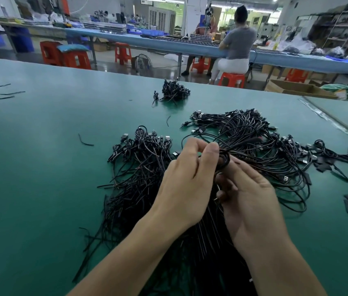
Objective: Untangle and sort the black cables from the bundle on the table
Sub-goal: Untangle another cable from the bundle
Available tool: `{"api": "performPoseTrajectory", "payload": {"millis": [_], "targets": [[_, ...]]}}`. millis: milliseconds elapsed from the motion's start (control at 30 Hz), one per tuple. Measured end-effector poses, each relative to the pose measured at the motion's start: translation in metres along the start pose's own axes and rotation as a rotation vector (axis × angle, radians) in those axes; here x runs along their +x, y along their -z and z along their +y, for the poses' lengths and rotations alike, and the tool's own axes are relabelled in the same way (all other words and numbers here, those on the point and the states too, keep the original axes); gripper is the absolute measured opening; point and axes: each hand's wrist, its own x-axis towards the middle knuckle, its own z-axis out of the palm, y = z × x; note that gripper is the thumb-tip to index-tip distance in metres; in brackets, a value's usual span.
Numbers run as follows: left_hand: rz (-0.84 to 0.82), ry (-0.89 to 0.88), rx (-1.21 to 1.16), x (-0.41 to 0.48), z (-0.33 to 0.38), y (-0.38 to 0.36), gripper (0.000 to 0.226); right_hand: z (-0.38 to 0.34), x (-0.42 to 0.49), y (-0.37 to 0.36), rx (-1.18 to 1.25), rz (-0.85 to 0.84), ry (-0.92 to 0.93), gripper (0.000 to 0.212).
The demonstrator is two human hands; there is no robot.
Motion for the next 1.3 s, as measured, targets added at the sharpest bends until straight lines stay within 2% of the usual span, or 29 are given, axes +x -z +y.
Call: {"api": "performPoseTrajectory", "payload": {"millis": [133,200,300,433,567,667,800,900,1000,1100,1167,1300], "targets": [[0.028,-0.019,-0.003,0.004,-0.003,0.002,0.053,0.008,-0.003,-0.002,-0.228,-0.145,0.149,0.024],[0.054,-0.014,-0.014,0.006,-0.004,0.005,0.055,0.009,-0.003,-0.003,-0.374,-0.18,0.271,0.021],[0.092,0.017,-0.022,0.008,-0.007,0.007,0.052,0.012,-0.002,0.0,-0.7,-0.116,0.559,0.015],[0.022,0.072,0.067,0.008,-0.012,0.008,0.06,0.011,-0.004,0.006,-1.015,-0.038,0.884,0.012],[-0.098,0.182,0.136,0.01,-0.017,0.013,0.062,0.007,0.003,0.017,-1.208,-0.211,1.005,0.006],[-0.254,0.316,0.142,0.011,-0.02,0.017,0.06,0.002,0.008,0.024,-1.265,-0.318,0.995,0.004],[-0.457,0.481,-0.01,0.01,-0.017,0.019,0.059,-0.004,0.009,0.024,-1.155,-0.465,0.79,0.014],[-0.583,0.635,-0.094,0.008,-0.016,0.018,0.064,-0.01,0.01,0.025,-1.065,-0.474,0.687,0.021],[-0.701,0.747,-0.303,0.008,-0.018,0.021,0.045,-0.016,0.011,0.029,-1.053,-0.453,0.637,0.023],[-0.798,0.761,-0.416,0.01,-0.018,0.027,0.024,-0.02,0.011,0.032,-1.039,-0.447,0.587,0.023],[-0.846,0.69,-0.375,0.008,-0.015,0.028,0.007,-0.025,0.011,0.034,-1.054,-0.466,0.565,0.021],[-0.795,0.486,-0.094,0.004,-0.016,0.022,0.023,-0.029,0.01,0.037,-1.205,-0.499,0.597,0.013]]}}
